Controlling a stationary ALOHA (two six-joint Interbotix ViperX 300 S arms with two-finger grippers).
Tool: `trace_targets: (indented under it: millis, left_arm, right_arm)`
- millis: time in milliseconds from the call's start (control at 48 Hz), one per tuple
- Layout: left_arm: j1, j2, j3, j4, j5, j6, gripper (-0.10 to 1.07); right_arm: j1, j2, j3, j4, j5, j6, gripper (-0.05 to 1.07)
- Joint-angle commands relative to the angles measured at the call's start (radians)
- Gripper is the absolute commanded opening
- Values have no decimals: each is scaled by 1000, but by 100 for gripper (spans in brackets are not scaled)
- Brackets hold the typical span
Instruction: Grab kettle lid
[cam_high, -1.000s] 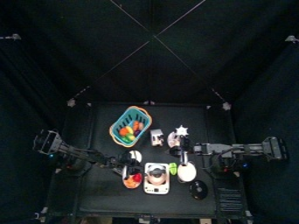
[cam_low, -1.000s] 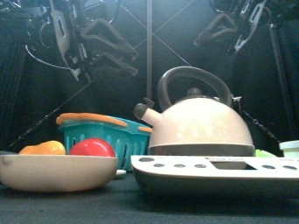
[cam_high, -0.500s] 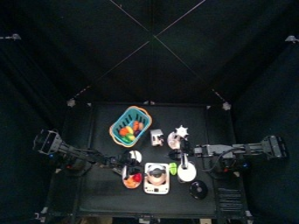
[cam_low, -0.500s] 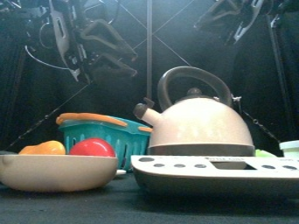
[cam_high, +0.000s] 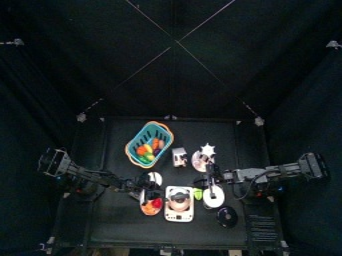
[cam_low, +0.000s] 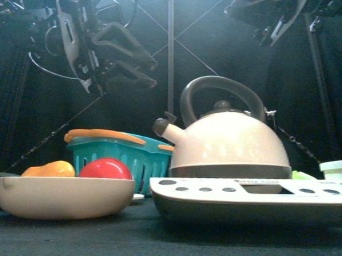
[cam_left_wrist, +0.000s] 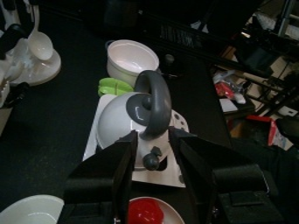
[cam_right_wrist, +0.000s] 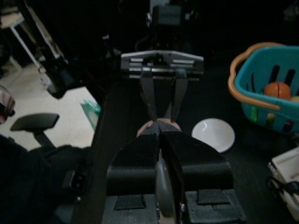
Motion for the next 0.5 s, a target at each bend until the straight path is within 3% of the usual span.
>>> trace_targets:
  millis: [0, 250, 479]
  left_arm:
    - [3, -6, -9, 2, -8, 2, 75]
    - [5, -5, -8, 2, -8, 2, 75]
    - [5, -5, -8, 2, -8, 2, 75]
  right_arm:
    - [17, -12, 5, 6, -109, -2, 37]
    - [71, -8, 46, 8, -333, -3, 56]
    - [80, 20, 49, 3, -313, -6, 70]
